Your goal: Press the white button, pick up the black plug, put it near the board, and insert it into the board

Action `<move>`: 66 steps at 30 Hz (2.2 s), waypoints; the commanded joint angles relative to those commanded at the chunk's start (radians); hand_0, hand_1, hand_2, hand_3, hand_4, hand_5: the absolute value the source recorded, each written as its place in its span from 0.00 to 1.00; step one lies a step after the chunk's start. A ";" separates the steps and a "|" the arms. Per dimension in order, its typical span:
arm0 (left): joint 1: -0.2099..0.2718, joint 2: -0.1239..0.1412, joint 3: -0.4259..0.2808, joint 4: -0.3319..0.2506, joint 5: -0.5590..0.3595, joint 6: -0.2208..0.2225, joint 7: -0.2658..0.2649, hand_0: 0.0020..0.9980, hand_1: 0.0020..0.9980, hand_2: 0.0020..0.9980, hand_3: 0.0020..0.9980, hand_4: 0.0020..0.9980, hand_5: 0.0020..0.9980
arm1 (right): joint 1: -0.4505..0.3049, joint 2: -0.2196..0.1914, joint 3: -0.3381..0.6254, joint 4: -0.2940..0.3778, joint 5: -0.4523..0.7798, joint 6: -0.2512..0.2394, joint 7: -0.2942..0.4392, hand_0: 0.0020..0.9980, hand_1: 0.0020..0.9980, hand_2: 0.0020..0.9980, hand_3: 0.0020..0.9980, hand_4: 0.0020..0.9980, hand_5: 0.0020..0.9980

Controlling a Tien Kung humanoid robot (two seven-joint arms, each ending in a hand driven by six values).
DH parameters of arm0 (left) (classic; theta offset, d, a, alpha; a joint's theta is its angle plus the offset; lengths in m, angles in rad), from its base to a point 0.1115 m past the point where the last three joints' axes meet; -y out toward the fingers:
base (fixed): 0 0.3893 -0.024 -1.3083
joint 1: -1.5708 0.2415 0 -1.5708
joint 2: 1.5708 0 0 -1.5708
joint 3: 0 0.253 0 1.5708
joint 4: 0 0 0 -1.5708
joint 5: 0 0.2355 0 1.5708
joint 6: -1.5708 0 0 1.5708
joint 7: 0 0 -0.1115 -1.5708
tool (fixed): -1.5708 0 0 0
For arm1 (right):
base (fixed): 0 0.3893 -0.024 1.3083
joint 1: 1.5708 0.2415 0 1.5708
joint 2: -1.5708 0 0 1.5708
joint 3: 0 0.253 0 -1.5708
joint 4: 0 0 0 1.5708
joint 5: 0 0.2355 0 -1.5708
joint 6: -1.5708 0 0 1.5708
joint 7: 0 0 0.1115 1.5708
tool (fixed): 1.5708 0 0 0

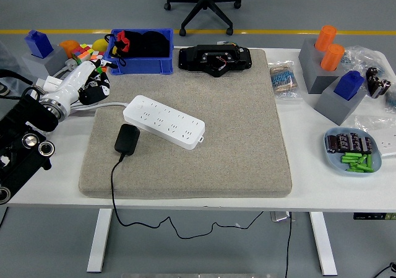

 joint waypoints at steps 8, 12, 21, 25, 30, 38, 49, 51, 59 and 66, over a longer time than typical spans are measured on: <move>-0.087 0.004 0.118 0.069 -0.057 -0.041 0.046 0.00 0.00 0.10 0.73 0.00 0.00 | -0.001 -0.002 0.001 0.000 -0.001 0.000 -0.002 0.63 0.61 0.60 0.59 0.66 0.40; -0.125 0.002 0.188 0.106 -0.086 -0.046 0.052 0.00 0.00 0.10 0.72 0.00 0.00 | -0.002 -0.003 -0.001 0.000 -0.001 0.000 -0.003 0.63 0.61 0.60 0.59 0.66 0.40; -0.199 -0.015 0.344 0.189 -0.136 -0.038 0.040 0.00 0.00 0.10 0.72 0.00 0.00 | 0.000 -0.004 -0.006 0.000 0.001 0.000 -0.005 0.63 0.61 0.60 0.59 0.66 0.40; -0.219 -0.030 0.385 0.223 -0.148 -0.037 0.041 0.00 0.00 0.10 0.72 0.00 0.00 | 0.001 -0.005 -0.011 0.000 0.003 0.000 -0.004 0.63 0.61 0.60 0.59 0.66 0.40; -0.244 -0.050 0.430 0.265 -0.168 -0.036 0.043 0.00 0.00 0.10 0.72 0.00 0.00 | 0.001 -0.006 -0.017 0.000 0.005 0.001 -0.005 0.63 0.61 0.60 0.59 0.66 0.40; -0.263 -0.079 0.465 0.318 -0.184 -0.032 0.044 0.00 0.00 0.10 0.72 0.00 0.00 | -0.002 -0.005 -0.023 0.000 0.004 0.001 -0.006 0.63 0.61 0.60 0.59 0.66 0.40; -0.286 -0.105 0.473 0.363 -0.181 -0.016 0.032 0.00 0.00 0.10 0.72 0.00 0.00 | -0.002 -0.003 -0.023 0.000 0.004 0.000 -0.006 0.63 0.61 0.60 0.59 0.66 0.40; -0.287 -0.108 0.475 0.367 -0.180 -0.015 0.033 0.00 0.00 0.10 0.72 0.00 0.00 | -0.003 -0.002 -0.023 0.000 0.003 0.000 -0.006 0.63 0.61 0.60 0.59 0.66 0.40; -0.295 -0.118 0.511 0.393 -0.188 -0.016 0.037 0.00 0.00 0.10 0.72 0.00 0.00 | -0.006 -0.002 -0.020 0.000 0.001 0.001 -0.007 0.63 0.61 0.60 0.59 0.66 0.40; -0.304 -0.124 0.527 0.403 -0.187 -0.012 0.036 0.00 0.00 0.10 0.72 0.00 0.00 | -0.005 -0.002 -0.017 0.000 0.001 0.000 -0.006 0.63 0.61 0.60 0.59 0.66 0.40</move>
